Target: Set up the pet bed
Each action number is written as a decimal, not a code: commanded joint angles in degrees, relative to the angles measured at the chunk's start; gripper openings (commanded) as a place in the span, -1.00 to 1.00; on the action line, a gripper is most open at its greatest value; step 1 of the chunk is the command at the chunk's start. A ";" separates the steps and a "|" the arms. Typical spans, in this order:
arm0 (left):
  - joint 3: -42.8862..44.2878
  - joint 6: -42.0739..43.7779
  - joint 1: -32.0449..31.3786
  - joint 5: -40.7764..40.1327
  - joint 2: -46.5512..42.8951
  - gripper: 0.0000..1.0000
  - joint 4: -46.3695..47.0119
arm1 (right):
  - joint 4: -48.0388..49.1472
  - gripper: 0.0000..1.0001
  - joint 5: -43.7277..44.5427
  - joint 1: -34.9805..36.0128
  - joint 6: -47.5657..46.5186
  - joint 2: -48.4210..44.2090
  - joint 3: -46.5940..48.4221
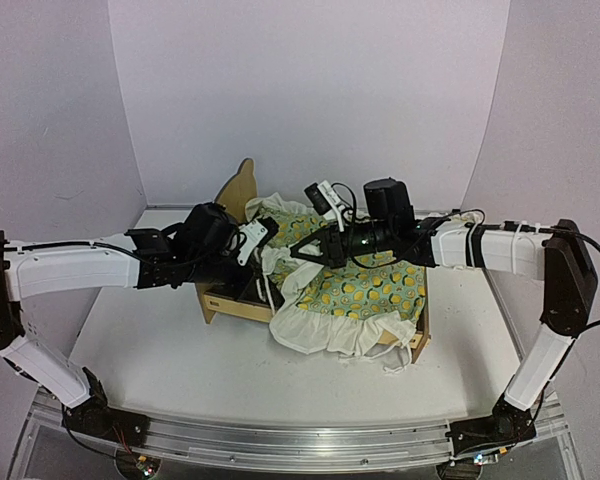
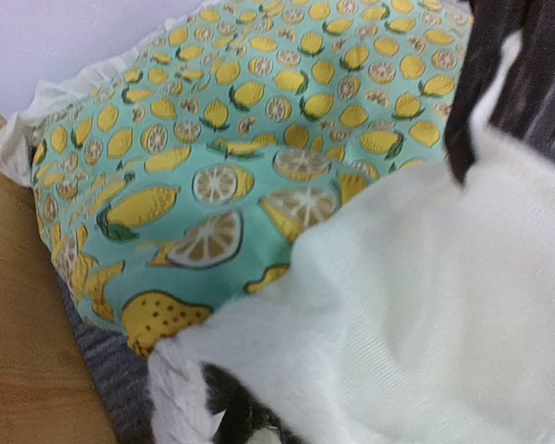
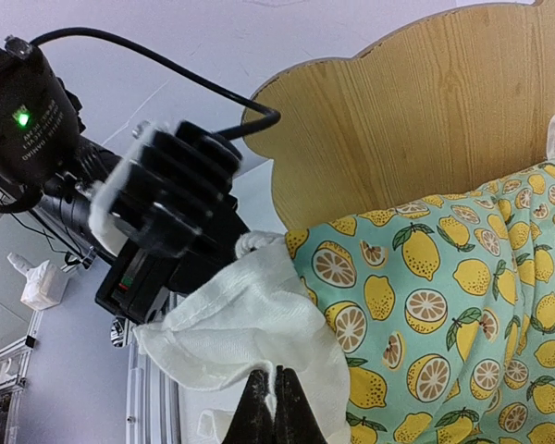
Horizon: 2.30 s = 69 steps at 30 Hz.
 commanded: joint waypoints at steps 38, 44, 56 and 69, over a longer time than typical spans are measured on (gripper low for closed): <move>6.62 -6.54 0.11 -11.37 -2.22 -1.00 -15.04 | 3.70 -1.00 -0.97 0.60 1.22 -1.94 0.39; 7.76 -6.54 0.63 -12.63 3.13 -1.00 -13.72 | 3.72 -1.00 -0.98 0.87 1.32 -1.60 0.58; 6.69 -5.76 0.72 -15.41 2.57 -1.00 -6.13 | 3.67 -1.00 -0.72 0.97 1.07 -1.58 0.84; 4.52 -2.98 0.72 -14.12 -0.70 -1.00 -4.69 | 3.76 -1.00 -0.88 0.93 1.12 -1.24 0.66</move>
